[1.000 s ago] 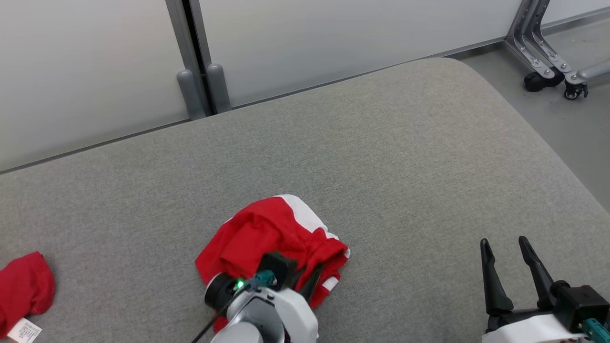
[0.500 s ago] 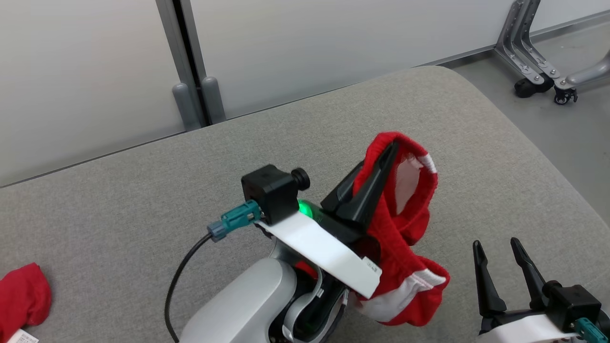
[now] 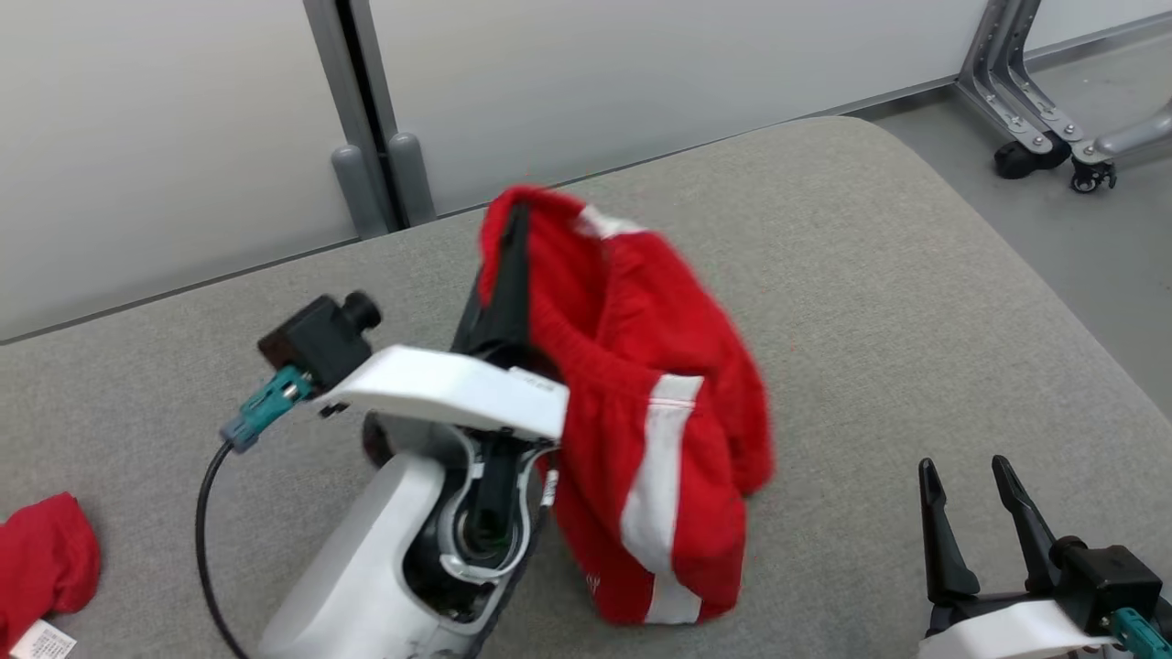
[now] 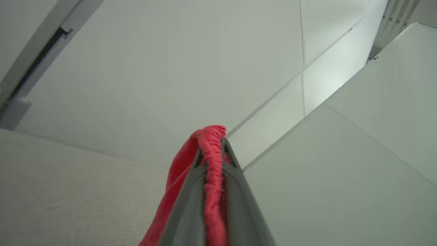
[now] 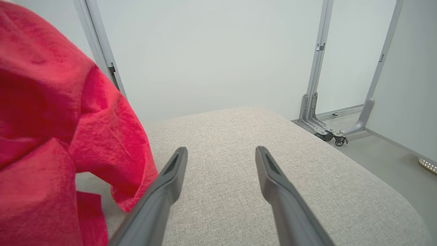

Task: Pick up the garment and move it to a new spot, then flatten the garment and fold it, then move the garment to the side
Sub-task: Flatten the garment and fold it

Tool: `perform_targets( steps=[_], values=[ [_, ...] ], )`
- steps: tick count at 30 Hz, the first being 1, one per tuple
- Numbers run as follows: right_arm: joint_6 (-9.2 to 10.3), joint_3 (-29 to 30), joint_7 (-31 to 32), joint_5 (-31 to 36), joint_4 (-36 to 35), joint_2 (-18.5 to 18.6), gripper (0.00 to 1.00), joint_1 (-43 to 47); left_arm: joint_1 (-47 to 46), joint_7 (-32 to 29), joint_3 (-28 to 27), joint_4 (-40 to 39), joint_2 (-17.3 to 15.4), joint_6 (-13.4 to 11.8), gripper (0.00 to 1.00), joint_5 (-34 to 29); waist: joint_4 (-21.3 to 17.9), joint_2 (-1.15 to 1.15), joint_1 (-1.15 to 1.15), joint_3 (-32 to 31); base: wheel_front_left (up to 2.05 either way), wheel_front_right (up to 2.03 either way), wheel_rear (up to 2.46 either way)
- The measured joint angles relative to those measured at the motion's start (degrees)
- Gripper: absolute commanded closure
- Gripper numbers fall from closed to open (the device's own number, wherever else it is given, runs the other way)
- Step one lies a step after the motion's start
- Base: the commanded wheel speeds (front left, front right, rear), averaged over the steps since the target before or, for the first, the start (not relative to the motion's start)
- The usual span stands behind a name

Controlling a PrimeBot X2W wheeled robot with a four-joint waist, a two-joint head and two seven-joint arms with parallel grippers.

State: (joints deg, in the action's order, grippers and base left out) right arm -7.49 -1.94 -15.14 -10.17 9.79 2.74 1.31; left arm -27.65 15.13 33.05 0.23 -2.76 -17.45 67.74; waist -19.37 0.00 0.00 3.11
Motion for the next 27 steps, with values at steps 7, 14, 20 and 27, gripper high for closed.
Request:
perform_targets(
  steps=[7, 14, 20, 27],
  values=[
    [0.0, 0.0, 0.0, 0.0, 0.1, 0.0, 0.0, 0.1, 11.7, 0.0, -15.5, 9.9, 0.0, 2.4, 1.0, -5.1, 2.6, 0.0, 0.0, 0.7, 0.0, 0.0, 0.0],
    [0.0, 0.1, 0.0, 0.8, 0.1, 0.0, 0.0, 0.5, 20.8, 0.0, -25.2, 17.6, -0.1, 5.6, 1.0, -5.9, 6.5, 0.0, 0.0, 0.6, 0.0, 0.0, 0.0],
    [0.0, -0.4, 0.0, 1.5, 0.3, 0.0, 0.0, 0.5, 23.8, 0.0, -25.5, 20.1, 0.0, 8.1, 0.32, -4.3, 9.2, 0.0, 0.0, 0.1, 0.0, 0.0, 0.0],
    [0.0, -0.7, 0.0, 1.8, 0.4, 0.0, 0.0, 1.5, 30.2, 0.0, -25.0, 17.2, 0.0, 8.6, 0.0, -7.2, 11.4, 0.0, 0.0, -1.7, 0.0, 0.0, 0.0]
  ],
)
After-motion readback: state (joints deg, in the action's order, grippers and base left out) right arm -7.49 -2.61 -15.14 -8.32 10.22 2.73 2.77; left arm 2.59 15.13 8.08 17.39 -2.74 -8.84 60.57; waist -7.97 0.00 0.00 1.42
